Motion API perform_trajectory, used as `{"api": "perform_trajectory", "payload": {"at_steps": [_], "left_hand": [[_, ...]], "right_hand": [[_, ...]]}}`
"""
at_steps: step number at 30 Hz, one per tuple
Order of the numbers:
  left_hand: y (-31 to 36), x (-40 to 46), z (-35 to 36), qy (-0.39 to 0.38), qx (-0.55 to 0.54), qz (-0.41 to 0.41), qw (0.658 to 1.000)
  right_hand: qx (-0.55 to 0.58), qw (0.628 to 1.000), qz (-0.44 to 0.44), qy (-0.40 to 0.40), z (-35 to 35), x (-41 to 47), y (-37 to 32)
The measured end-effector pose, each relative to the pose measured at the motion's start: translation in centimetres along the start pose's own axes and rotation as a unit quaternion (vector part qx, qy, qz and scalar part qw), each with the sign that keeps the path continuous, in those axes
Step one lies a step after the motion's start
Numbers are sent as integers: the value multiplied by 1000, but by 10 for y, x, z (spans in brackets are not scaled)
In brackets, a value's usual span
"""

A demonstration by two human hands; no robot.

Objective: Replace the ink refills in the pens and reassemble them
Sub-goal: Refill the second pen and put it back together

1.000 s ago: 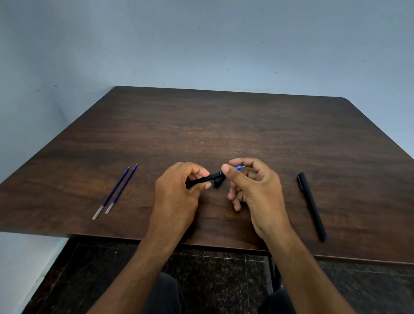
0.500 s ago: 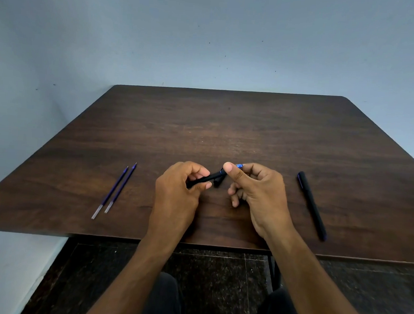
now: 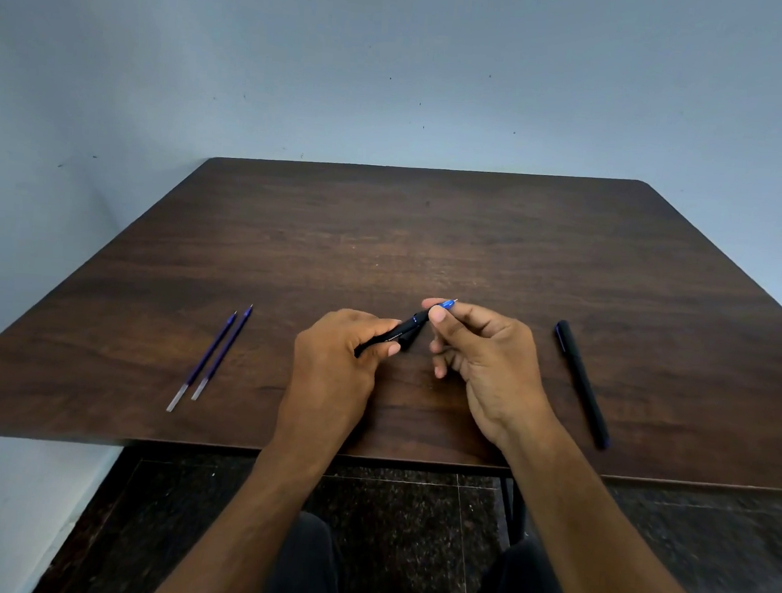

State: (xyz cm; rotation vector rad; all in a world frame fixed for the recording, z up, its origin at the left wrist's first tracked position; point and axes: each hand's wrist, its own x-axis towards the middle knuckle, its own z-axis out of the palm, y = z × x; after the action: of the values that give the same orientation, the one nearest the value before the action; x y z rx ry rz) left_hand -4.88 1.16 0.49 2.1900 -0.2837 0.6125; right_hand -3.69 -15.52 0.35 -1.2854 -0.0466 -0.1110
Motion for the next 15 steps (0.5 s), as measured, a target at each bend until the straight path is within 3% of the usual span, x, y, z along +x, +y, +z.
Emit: {"api": "perform_trajectory", "payload": {"at_steps": [15], "left_hand": [[2, 0, -1, 25, 6, -40, 999]], "right_hand": [[-56, 996, -33, 54, 5, 1, 4]]}}
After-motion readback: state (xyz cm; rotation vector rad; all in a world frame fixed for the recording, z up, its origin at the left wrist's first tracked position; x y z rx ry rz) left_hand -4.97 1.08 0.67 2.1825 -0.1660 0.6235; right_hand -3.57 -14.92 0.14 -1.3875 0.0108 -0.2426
